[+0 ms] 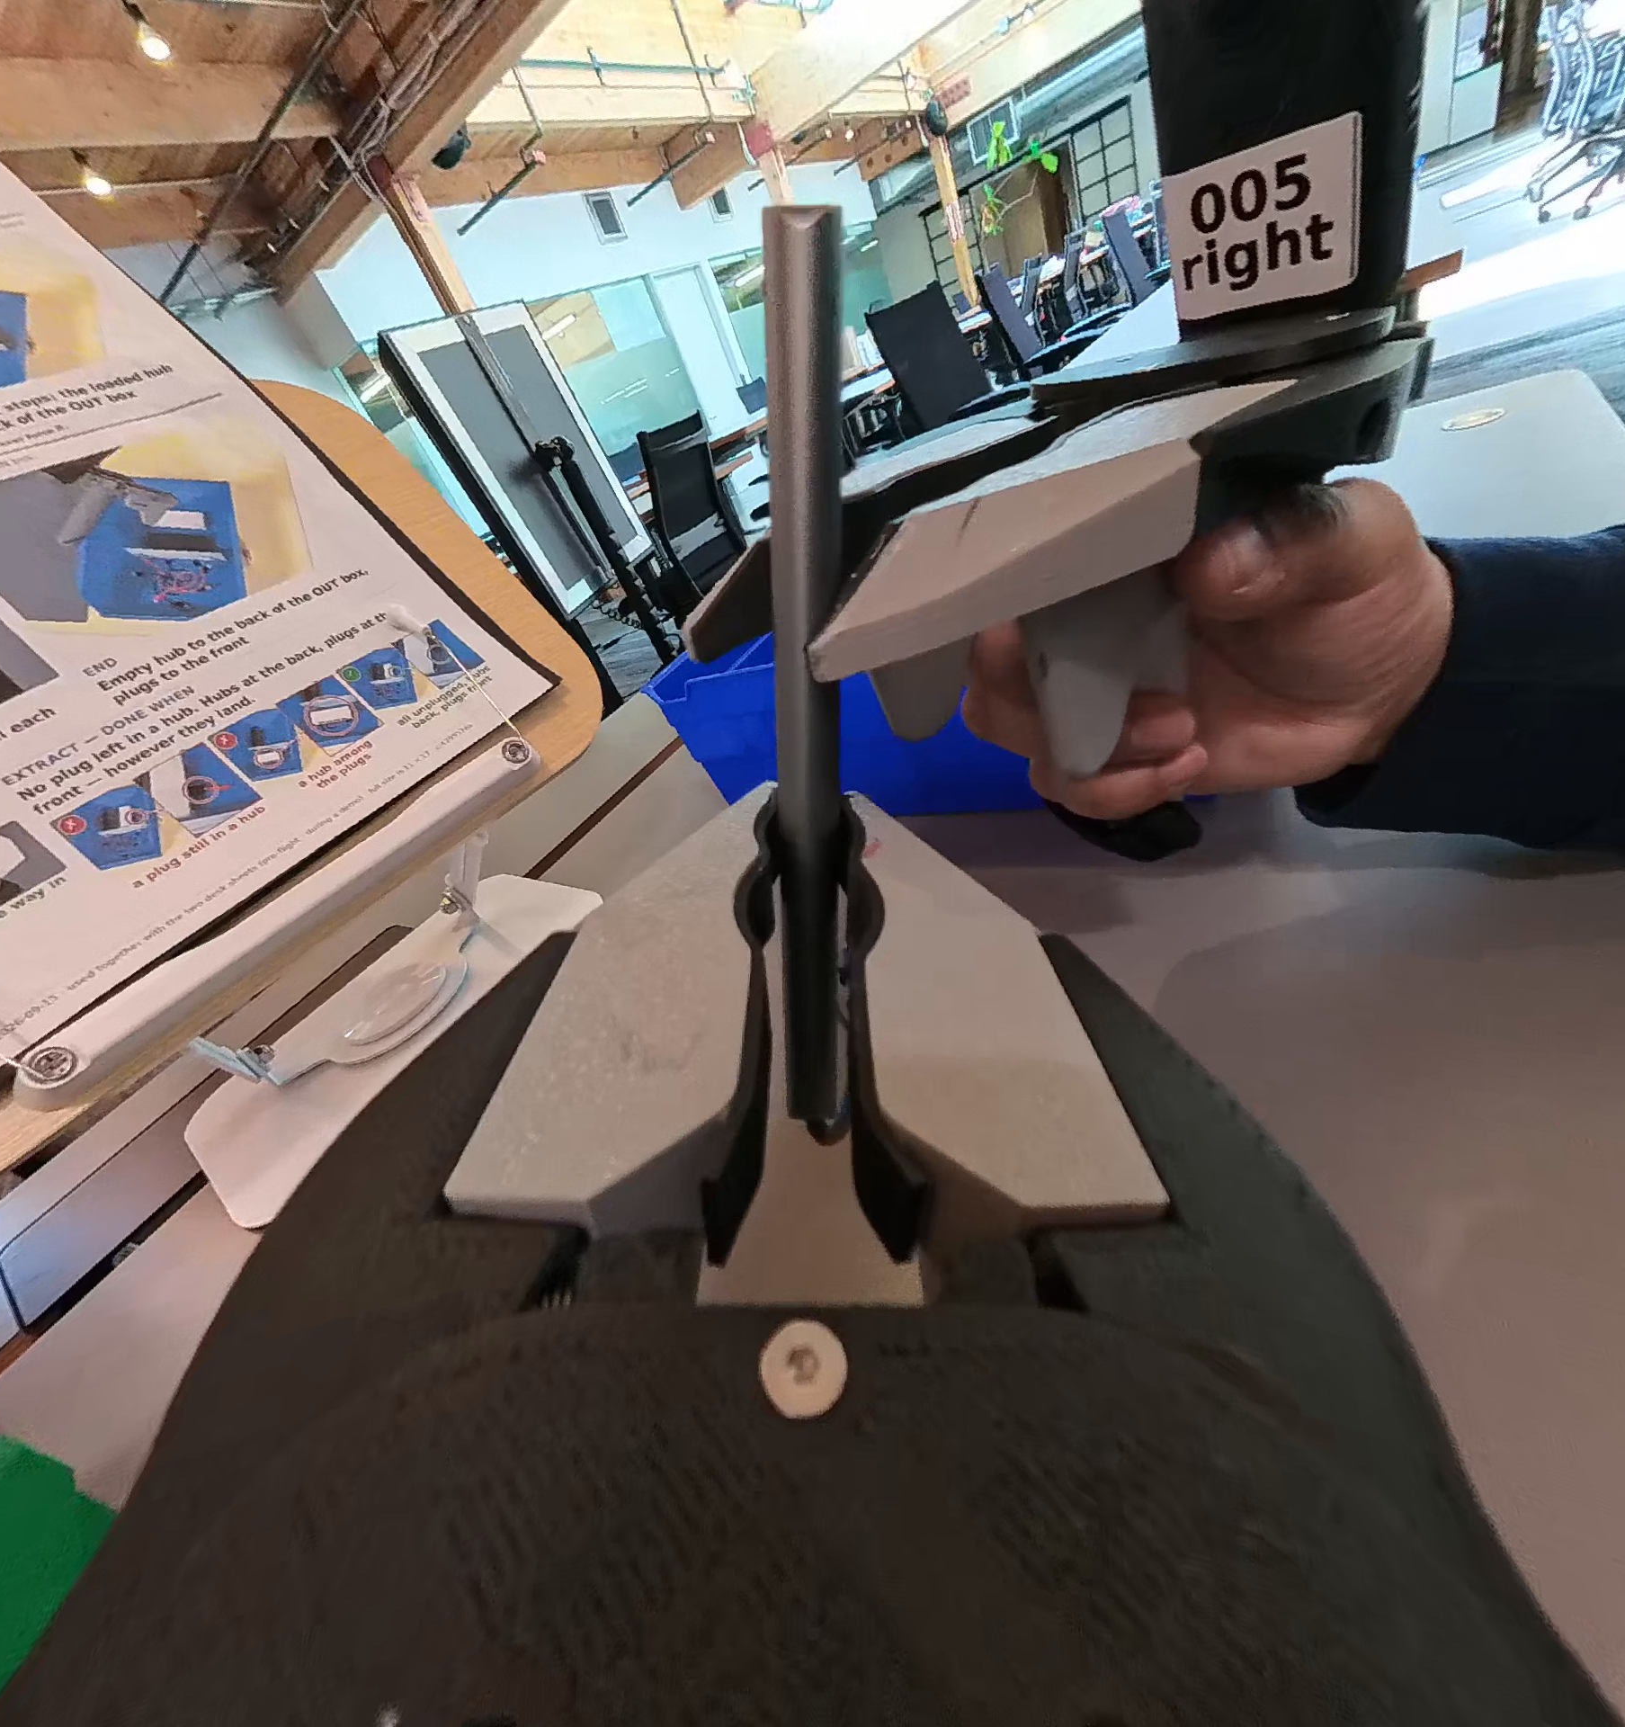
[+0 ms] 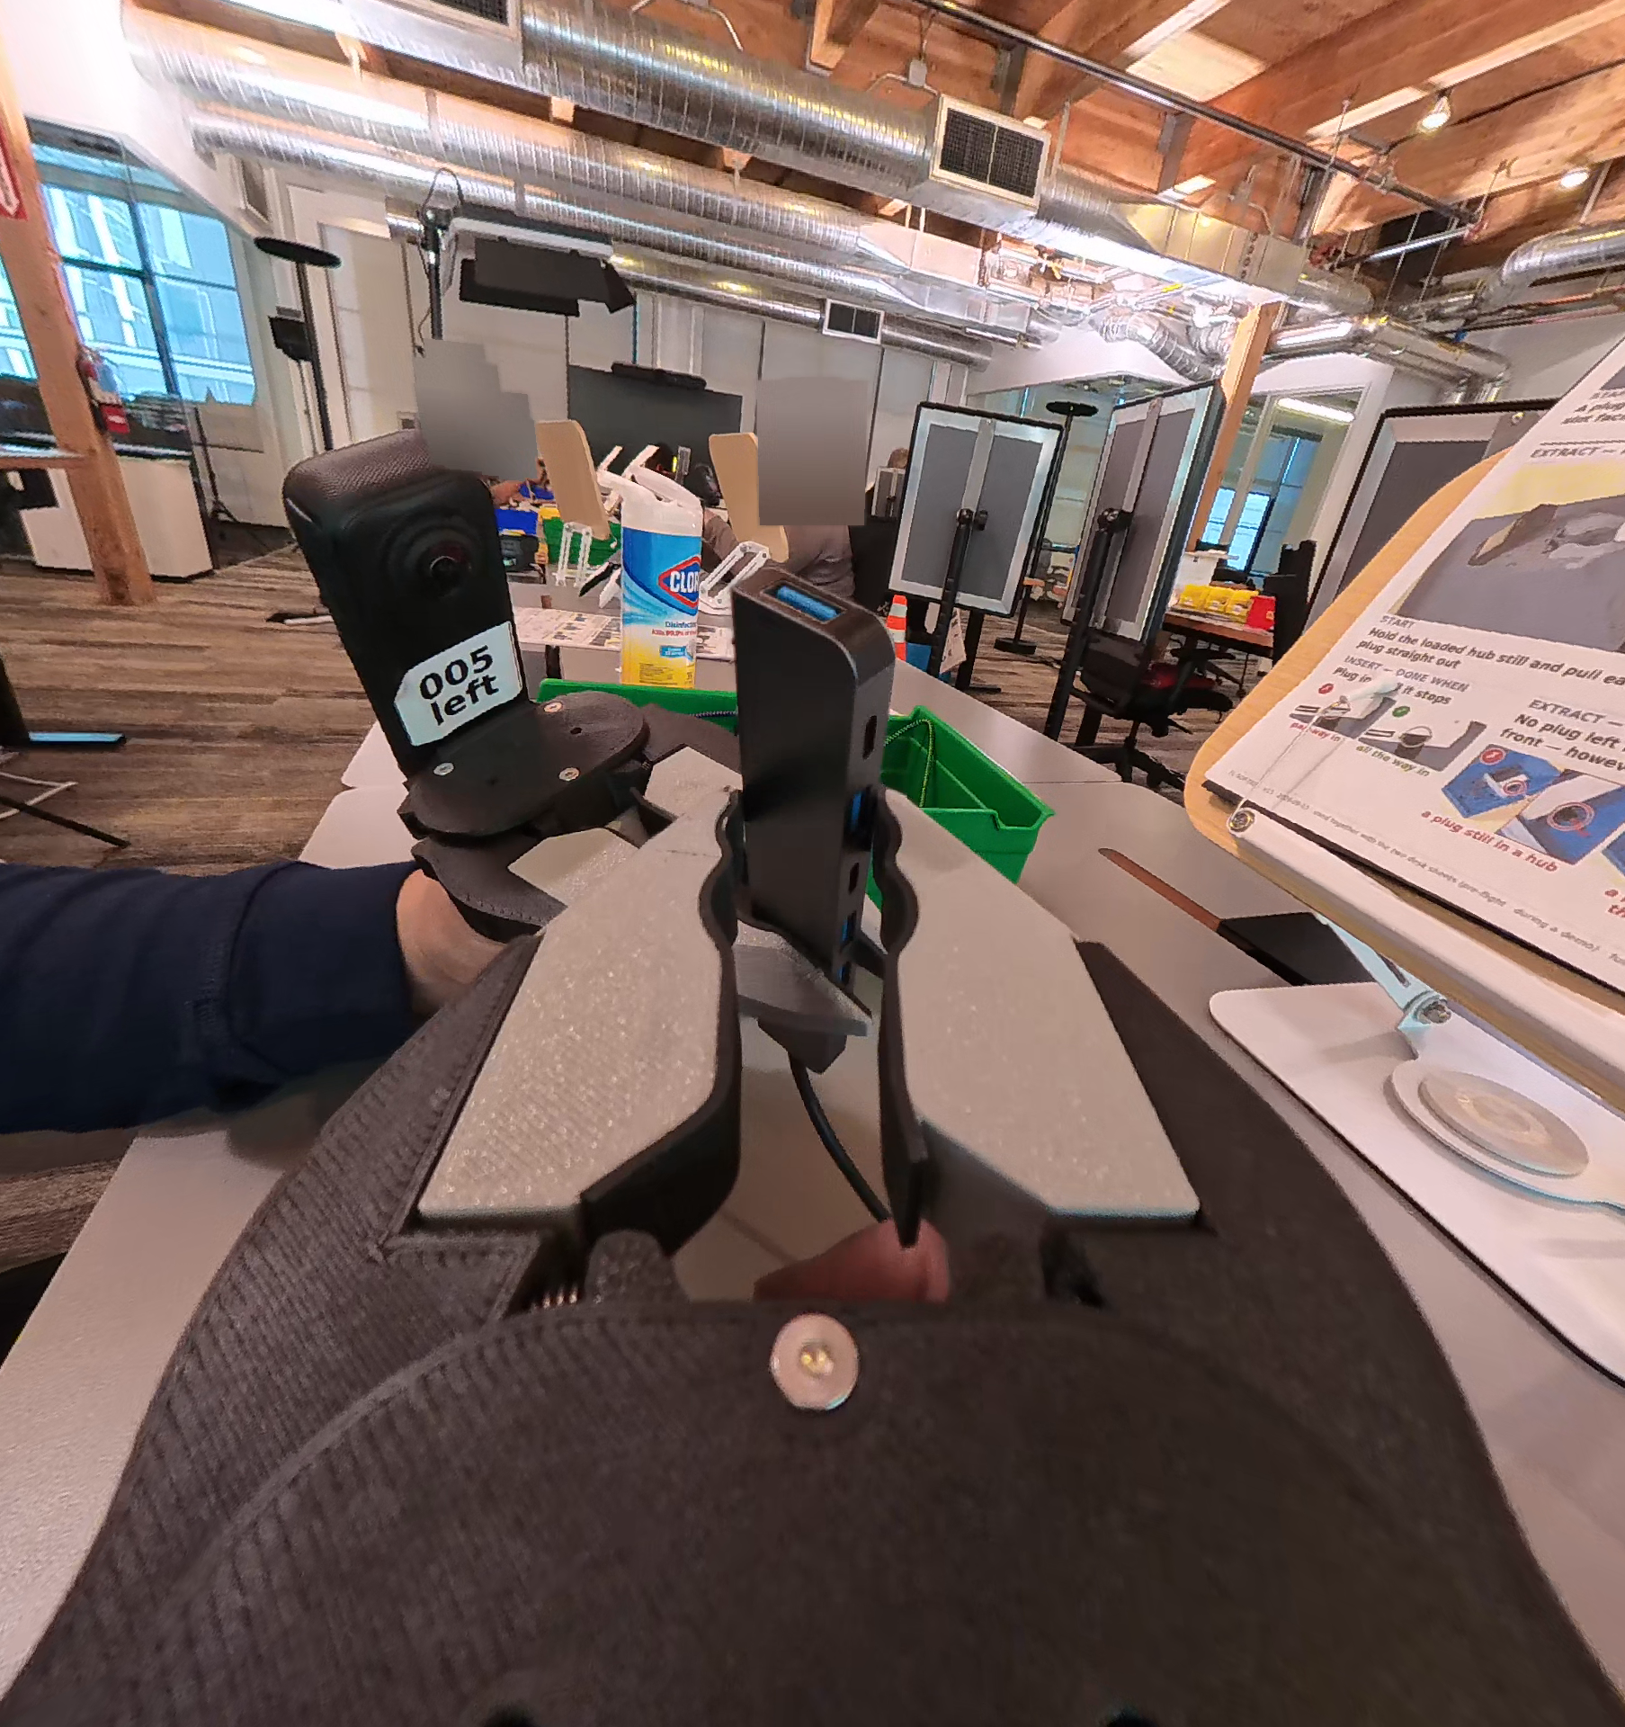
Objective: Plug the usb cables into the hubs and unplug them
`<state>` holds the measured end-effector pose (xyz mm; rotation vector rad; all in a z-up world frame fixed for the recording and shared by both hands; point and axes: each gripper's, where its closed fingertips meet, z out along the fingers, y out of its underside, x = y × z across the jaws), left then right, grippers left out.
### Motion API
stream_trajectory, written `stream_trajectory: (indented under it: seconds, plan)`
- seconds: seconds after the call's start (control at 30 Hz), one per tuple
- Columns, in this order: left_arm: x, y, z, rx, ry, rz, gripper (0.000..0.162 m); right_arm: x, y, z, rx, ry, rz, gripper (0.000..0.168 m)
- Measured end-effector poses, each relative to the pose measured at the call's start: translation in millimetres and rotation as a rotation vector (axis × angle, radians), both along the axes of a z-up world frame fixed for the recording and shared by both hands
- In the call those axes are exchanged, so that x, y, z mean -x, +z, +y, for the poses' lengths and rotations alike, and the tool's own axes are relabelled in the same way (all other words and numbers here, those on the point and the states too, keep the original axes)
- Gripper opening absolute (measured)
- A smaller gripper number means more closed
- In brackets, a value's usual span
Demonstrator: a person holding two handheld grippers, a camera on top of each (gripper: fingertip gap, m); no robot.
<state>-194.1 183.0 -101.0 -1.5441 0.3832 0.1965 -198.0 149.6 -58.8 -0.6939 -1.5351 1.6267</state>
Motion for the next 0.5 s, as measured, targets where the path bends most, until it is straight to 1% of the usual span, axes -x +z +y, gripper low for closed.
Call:
stream_trajectory:
  seconds: [0.27, 0.4, 0.5]
  plan:
    - [-10, -1, -2, 0.025, -0.097, -0.07, 0.007, -5, 0, -7, -0.017, 0.045, -0.004, 0.022]
    - [-9, -7, 0, 0.049, -0.09, -0.071, 0.007, -3, -6, -11, -0.062, 0.032, -0.01, 0.022]
    - [-5, -12, 2, 0.07, -0.055, -0.059, 0.007, 2, -13, -11, -0.131, -0.013, -0.015, 0.021]
